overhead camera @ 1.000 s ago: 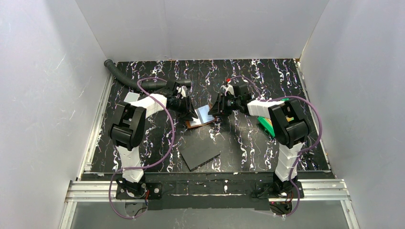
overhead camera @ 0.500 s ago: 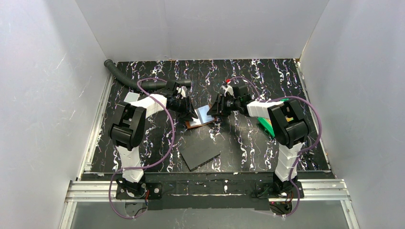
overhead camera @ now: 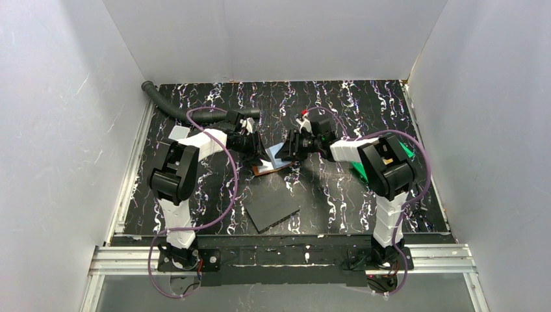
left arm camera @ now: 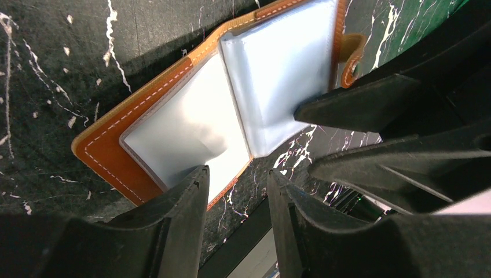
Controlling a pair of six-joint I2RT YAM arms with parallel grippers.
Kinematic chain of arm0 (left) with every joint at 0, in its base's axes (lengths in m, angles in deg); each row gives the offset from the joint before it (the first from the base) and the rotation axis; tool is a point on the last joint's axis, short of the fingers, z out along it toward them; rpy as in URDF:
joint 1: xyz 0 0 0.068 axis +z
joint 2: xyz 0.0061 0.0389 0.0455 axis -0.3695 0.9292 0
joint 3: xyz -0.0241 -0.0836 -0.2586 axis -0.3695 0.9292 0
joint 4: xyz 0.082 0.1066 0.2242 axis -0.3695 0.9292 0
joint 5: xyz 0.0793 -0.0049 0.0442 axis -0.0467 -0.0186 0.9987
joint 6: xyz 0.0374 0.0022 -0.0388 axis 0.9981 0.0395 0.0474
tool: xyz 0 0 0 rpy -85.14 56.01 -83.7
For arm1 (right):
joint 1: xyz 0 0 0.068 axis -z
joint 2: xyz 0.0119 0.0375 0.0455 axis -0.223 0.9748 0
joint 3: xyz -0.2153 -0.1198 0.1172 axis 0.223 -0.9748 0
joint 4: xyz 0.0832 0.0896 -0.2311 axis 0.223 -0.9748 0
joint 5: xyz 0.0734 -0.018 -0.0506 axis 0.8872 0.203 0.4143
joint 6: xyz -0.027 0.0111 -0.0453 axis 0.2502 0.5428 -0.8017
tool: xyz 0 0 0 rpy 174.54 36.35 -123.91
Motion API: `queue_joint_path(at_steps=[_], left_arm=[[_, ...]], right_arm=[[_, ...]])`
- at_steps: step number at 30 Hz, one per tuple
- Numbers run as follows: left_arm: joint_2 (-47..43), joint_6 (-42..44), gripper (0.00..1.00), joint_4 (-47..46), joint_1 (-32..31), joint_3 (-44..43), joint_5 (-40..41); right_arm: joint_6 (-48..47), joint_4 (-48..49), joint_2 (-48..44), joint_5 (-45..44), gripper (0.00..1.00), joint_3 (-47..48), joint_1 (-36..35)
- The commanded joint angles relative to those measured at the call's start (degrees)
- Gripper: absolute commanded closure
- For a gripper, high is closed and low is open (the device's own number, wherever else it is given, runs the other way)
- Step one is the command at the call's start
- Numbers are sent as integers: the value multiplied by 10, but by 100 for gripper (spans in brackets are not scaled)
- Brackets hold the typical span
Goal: Put the credit cards into the card holder
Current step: Open the card holder at the center of the board.
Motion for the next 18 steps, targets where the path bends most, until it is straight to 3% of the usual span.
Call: queue_joint_path(at_steps=[1, 15, 18], left_arm=[[-26, 7, 59, 9, 1, 5, -3], [-26, 11, 60, 14, 1, 10, 1], [-26, 11, 60, 16, 1, 8, 0]], right_arm=[[-70, -86, -23, -51, 44, 25, 8], [-75, -86, -24, -38, 39, 7, 27], [-104, -122, -30, -65, 37, 20, 29]])
